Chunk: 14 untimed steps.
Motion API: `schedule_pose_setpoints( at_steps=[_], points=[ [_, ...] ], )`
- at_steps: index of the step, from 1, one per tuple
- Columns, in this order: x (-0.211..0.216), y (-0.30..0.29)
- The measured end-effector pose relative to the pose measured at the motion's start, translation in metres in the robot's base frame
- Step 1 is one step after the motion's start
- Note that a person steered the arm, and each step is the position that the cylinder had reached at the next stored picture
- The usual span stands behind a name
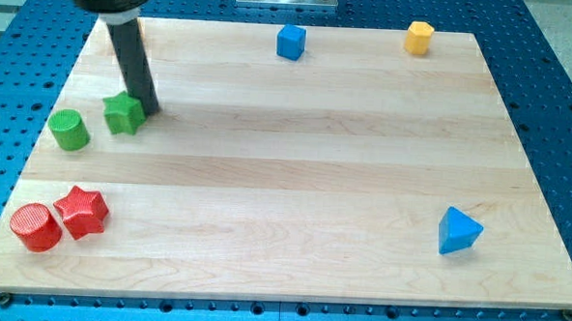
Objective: Move the blue triangle closely to the blue cube
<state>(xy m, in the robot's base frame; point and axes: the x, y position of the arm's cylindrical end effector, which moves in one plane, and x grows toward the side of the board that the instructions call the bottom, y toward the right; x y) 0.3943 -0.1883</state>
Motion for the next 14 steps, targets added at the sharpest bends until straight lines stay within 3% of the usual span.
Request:
schedule_pose_setpoints(
  at_steps=[1, 2, 4, 5, 6, 7, 8, 9, 10, 11, 12, 13, 14],
  points=[
    [0.014, -0.03],
    [0.027, 0.029],
    [0.093, 0.286],
    [0.094, 0.428],
    [0.184, 0.455],
    [0.181, 0.348],
    [0.103, 0.323],
    [0.076, 0.328],
    [0.136, 0.306],
    [0.181, 0.364],
    [0.109, 0.4],
    [0.063, 0.273],
    [0.084, 0.361]
  ],
)
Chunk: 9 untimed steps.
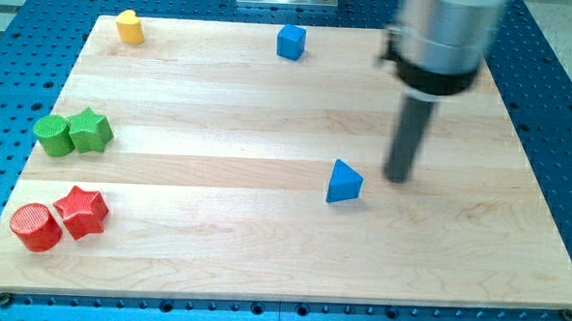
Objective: Move the blue triangle closely to the blue cube
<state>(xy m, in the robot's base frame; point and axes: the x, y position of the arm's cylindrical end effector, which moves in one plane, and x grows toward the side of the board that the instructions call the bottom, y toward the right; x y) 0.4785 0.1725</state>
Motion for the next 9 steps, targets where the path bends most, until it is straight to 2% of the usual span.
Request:
schedule_pose_setpoints(
  at_steps=[1, 2, 3, 4, 6, 7, 9],
  points=[
    [0.086, -0.037],
    [0.072, -0.094],
    [-0.028, -0.098],
    [-0.092, -0.112],
    [-0.041, -0.047],
    [-0.021, -0.15],
    [-0.151, -0.177]
  ],
)
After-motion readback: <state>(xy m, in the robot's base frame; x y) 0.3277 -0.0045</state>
